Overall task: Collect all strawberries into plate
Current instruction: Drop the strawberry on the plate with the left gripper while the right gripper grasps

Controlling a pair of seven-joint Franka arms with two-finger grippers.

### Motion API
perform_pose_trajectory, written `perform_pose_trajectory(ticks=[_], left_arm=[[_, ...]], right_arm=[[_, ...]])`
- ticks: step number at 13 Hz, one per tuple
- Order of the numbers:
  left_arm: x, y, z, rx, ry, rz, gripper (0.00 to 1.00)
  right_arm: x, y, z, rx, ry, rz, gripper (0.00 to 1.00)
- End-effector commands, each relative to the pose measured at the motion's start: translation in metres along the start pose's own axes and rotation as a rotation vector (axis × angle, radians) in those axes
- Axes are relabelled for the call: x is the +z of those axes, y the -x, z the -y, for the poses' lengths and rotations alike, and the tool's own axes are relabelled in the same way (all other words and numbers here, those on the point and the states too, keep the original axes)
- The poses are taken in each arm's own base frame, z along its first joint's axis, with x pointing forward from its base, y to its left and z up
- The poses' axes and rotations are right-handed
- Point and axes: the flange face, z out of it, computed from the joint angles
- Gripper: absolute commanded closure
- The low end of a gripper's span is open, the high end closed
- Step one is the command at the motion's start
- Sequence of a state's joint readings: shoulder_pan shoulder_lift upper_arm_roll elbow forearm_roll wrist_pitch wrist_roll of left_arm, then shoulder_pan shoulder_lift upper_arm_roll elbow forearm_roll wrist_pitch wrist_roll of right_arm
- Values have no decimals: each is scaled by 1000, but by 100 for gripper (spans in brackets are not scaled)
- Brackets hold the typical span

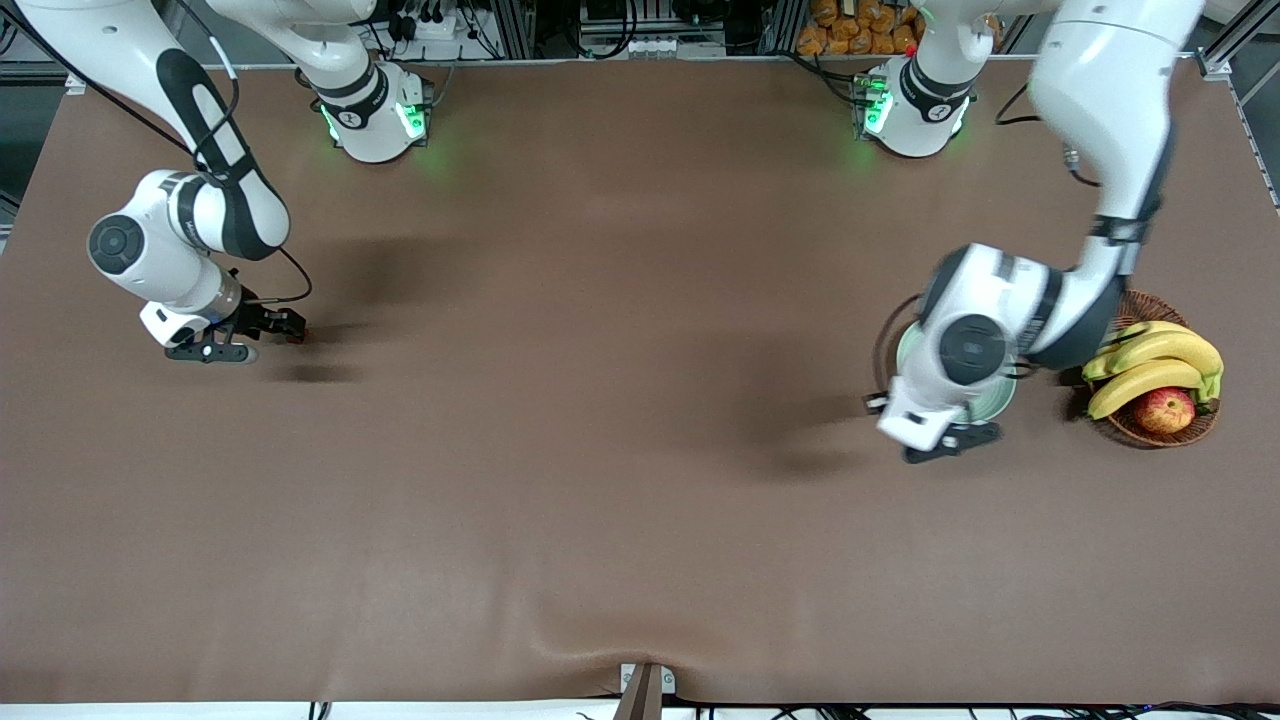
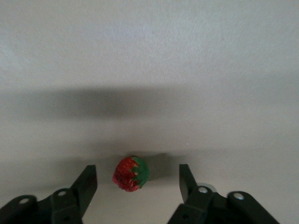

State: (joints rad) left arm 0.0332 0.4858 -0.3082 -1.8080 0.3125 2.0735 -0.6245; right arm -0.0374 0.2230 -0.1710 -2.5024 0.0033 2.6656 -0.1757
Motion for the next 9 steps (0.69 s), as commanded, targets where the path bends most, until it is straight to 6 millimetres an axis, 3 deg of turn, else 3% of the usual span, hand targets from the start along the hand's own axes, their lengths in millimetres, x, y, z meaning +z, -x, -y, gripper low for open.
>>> perform_pose_trajectory(ticks=[1, 2, 4, 6, 7, 8, 9], left_arm=[[14, -2, 54, 94, -24, 31, 100], [23, -2, 56, 109, -24, 38, 100], [49, -14, 96, 128, -49, 43, 100], [67, -10, 106, 193, -29, 34, 100], [70, -8, 105, 199, -29, 37, 91], [71, -8, 105, 201, -28, 38, 77], [72, -8, 104, 206, -29, 39, 46]], right_arm=[[19, 14, 0, -35, 21, -37, 33], [20, 14, 1, -37, 20, -35, 45], [22, 15, 3, -40, 19, -29, 67], [22, 14, 6, -34, 17, -24, 100], [19, 11, 9, -35, 17, -30, 100], [14, 3, 10, -25, 16, -48, 100], [6, -7, 19, -23, 14, -70, 100]])
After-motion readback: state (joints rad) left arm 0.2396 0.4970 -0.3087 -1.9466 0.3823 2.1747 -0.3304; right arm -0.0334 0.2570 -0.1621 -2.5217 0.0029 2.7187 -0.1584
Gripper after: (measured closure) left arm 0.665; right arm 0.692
